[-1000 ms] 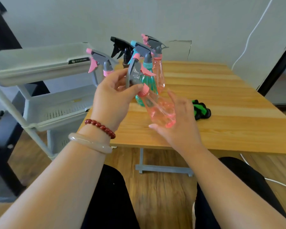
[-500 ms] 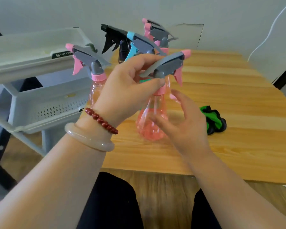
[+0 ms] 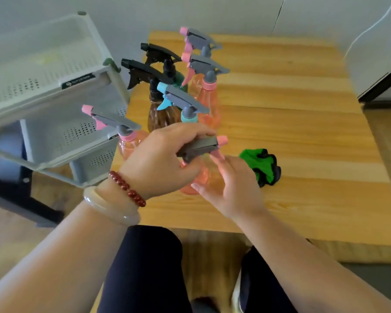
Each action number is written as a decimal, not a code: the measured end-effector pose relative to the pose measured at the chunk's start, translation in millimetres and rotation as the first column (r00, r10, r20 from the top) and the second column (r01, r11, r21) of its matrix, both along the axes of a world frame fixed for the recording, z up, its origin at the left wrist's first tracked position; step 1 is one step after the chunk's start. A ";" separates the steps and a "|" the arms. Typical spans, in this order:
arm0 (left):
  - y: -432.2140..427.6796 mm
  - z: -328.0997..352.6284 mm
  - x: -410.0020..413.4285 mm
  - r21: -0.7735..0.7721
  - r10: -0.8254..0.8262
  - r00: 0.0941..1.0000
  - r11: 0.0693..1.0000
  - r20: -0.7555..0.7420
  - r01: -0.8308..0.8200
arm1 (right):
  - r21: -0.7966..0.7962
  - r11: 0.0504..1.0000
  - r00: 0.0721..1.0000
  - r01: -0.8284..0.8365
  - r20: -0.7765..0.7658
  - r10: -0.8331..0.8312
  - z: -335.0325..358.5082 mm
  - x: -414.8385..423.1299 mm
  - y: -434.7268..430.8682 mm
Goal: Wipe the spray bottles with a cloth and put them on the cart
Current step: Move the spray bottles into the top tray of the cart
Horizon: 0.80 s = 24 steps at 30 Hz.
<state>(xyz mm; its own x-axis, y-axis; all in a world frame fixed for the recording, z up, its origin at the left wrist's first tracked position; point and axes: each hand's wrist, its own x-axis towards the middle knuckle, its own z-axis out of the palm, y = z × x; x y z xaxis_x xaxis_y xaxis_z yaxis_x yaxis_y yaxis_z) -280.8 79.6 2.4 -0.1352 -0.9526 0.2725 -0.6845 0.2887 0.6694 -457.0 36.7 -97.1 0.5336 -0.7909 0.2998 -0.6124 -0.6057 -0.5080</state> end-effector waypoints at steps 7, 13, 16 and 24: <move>13.2 27.9 -10.6 0.171 0.041 0.980 0.982 0.194 -0.075 | 0.203 0.977 0.927 0.064 -0.376 0.018 39.8 -18.6 22.2; 15.2 51.1 -20.9 0.315 0.101 0.954 0.929 0.283 -0.192 | 0.289 0.946 0.846 0.146 -0.532 0.032 89.7 -24.2 22.2; 12.5 60.6 -19.7 0.411 0.134 0.945 0.876 0.298 -0.253 | 0.271 0.950 0.829 0.154 -0.559 0.025 113.5 -22.6 18.6; 7.1 73.0 -16.8 0.572 0.101 0.952 0.779 0.290 -0.257 | 0.316 0.941 0.900 0.125 -0.434 0.026 166.3 -9.3 1.9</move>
